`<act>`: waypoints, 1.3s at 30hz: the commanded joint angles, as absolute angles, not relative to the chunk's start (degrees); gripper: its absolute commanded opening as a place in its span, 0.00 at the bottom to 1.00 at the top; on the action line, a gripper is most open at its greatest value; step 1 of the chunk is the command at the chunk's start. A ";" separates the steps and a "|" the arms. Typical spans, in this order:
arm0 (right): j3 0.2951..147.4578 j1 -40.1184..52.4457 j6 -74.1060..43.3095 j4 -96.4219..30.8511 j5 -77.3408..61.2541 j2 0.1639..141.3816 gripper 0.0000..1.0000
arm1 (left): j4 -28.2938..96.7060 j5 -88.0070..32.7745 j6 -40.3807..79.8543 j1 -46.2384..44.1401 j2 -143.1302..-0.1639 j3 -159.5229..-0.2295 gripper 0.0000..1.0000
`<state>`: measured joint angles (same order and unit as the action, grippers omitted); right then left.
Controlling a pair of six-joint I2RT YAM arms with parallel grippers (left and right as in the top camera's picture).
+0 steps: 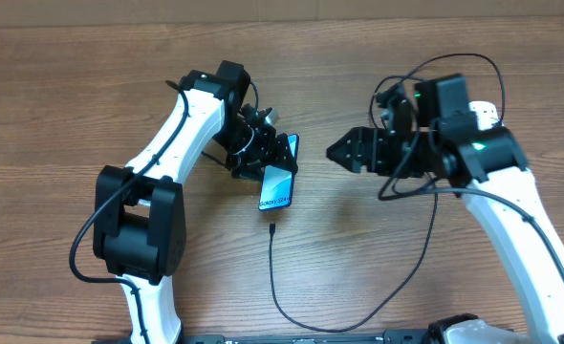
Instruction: Plug charger to phone and switch on socket
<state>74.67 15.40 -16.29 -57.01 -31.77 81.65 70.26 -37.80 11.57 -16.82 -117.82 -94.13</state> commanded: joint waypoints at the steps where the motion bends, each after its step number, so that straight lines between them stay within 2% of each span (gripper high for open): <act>1: 76.14 18.09 -16.56 -56.62 -29.15 84.75 0.81 | 70.17 -40.05 10.28 -16.51 -117.60 -95.64 0.69; 8: 76.14 22.13 -16.99 -54.81 -27.88 91.44 0.82 | 70.02 -40.07 10.74 -16.51 -117.60 -95.64 0.68; 13: 76.14 23.42 -20.12 -53.80 -28.25 94.91 0.87 | 69.45 -38.74 11.16 -15.97 -117.60 -95.64 0.68; 18: 76.14 23.83 -20.18 -53.41 -30.09 96.16 0.88 | 67.85 -34.74 16.67 -15.88 -117.62 -95.64 0.68; 27: 76.12 24.16 -24.45 -52.73 -30.09 97.23 0.88 | 66.11 -43.79 19.57 -15.75 -117.62 -95.64 0.68; 32: 76.07 25.43 -25.56 -51.53 -30.11 99.00 0.87 | 65.28 -44.05 19.55 -15.88 -117.62 -95.64 0.68; 39: 75.99 27.94 -28.42 -47.72 -29.02 99.42 0.76 | 65.30 -44.82 18.22 -15.90 -117.62 -95.64 0.70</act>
